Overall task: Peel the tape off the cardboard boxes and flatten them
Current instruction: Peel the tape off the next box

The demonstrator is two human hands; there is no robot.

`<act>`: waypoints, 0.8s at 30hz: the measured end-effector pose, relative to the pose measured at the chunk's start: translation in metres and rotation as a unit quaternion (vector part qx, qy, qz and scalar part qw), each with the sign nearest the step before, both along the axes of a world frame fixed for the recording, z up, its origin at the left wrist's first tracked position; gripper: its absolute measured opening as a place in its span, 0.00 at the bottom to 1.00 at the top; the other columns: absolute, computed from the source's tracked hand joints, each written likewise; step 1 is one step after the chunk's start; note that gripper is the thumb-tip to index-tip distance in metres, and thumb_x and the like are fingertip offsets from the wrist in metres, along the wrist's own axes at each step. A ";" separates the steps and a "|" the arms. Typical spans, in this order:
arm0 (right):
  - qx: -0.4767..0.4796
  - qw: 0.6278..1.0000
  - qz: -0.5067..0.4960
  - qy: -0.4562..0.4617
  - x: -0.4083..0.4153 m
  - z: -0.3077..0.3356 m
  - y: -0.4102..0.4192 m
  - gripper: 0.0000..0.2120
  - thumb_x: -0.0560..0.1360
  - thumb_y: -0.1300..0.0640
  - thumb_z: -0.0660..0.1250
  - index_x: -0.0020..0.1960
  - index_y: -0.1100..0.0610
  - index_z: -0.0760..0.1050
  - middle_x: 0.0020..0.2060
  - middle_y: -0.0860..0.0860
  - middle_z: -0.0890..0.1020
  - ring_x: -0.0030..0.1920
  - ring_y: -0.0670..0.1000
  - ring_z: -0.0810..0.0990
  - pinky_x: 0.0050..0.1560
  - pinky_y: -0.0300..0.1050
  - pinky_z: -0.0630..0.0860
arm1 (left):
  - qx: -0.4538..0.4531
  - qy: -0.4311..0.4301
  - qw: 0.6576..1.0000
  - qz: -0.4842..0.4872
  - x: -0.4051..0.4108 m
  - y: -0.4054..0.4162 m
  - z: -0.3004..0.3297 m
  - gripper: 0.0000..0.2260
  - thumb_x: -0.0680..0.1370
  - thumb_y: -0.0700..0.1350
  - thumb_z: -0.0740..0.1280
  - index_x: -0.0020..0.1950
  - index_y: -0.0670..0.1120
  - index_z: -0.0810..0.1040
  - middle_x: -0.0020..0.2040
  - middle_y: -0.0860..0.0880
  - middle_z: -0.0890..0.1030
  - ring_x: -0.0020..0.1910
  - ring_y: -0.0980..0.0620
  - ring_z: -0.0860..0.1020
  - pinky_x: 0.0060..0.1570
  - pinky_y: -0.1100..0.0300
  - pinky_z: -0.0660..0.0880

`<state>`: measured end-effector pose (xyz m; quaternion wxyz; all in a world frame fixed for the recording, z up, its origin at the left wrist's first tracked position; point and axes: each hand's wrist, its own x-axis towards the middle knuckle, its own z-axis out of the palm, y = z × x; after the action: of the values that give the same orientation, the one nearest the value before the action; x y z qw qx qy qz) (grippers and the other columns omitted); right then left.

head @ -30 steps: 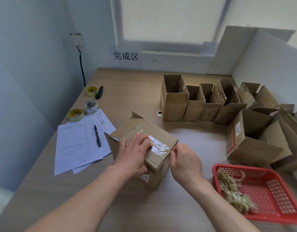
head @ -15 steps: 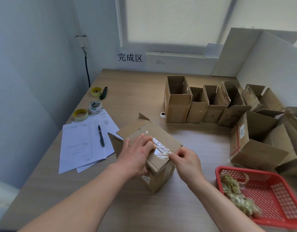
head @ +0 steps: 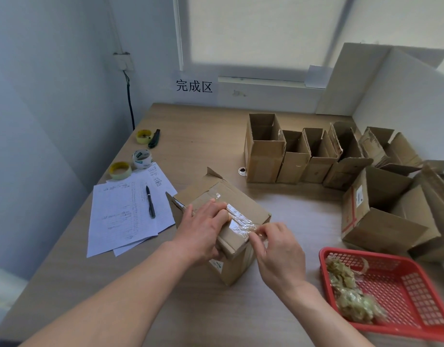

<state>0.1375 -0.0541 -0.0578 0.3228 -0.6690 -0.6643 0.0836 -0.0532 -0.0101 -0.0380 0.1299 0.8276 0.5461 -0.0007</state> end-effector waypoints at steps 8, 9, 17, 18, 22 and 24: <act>-0.031 0.999 -0.021 0.007 -0.001 0.023 0.013 0.14 0.74 0.55 0.71 0.58 0.53 0.77 0.47 0.47 0.85 0.48 0.56 0.82 0.44 0.47 0.74 | 0.027 -0.002 0.999 0.020 0.008 -0.006 -0.006 0.36 0.66 0.60 0.78 0.67 0.55 0.64 0.77 0.57 0.54 0.79 0.53 0.46 0.73 0.40 0.50; -0.038 0.999 -0.020 -0.016 -0.001 0.025 0.015 0.13 0.75 0.56 0.70 0.58 0.53 0.77 0.47 0.48 0.85 0.49 0.58 0.82 0.45 0.49 0.75 | 0.042 0.007 0.999 0.027 0.013 -0.008 -0.007 0.36 0.65 0.60 0.77 0.67 0.55 0.64 0.76 0.57 0.54 0.79 0.53 0.47 0.71 0.40 0.52; -0.104 0.984 -0.061 -0.130 0.003 0.035 0.033 0.11 0.74 0.61 0.63 0.56 0.52 0.75 0.46 0.53 0.84 0.49 0.60 0.80 0.42 0.48 0.72 | 0.131 0.054 0.989 0.035 0.035 -0.019 -0.022 0.37 0.63 0.66 0.74 0.65 0.56 0.61 0.73 0.51 0.61 0.74 0.44 0.58 0.55 0.44 0.60; -0.111 0.982 -0.072 -0.136 0.002 0.036 0.035 0.11 0.74 0.60 0.63 0.55 0.52 0.75 0.46 0.53 0.84 0.49 0.60 0.80 0.40 0.48 0.71 | 0.138 0.050 0.989 0.029 0.034 -0.017 -0.022 0.37 0.63 0.66 0.74 0.64 0.55 0.61 0.71 0.51 0.62 0.73 0.44 0.59 0.53 0.45 0.60; -0.138 0.970 -0.088 -0.179 -0.004 0.042 0.040 0.10 0.74 0.59 0.63 0.55 0.52 0.74 0.48 0.54 0.83 0.50 0.60 0.81 0.41 0.47 0.71 | 0.157 0.030 0.987 0.004 0.031 -0.010 -0.020 0.36 0.61 0.68 0.74 0.61 0.56 0.63 0.66 0.50 0.66 0.66 0.42 0.65 0.50 0.47 0.61; -0.157 0.963 -0.075 -0.205 -0.006 0.044 0.041 0.10 0.75 0.59 0.63 0.57 0.53 0.73 0.49 0.55 0.82 0.51 0.60 0.81 0.43 0.48 0.72 | 0.162 0.021 0.987 -0.004 0.029 -0.008 -0.020 0.37 0.60 0.68 0.74 0.61 0.55 0.65 0.64 0.50 0.68 0.63 0.42 0.66 0.50 0.48 0.61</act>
<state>0.1316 -0.0131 -0.0139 0.0764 -0.7620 -0.6427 0.0235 -0.0245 -0.0179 -0.0584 -0.0175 0.8398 0.5381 0.0696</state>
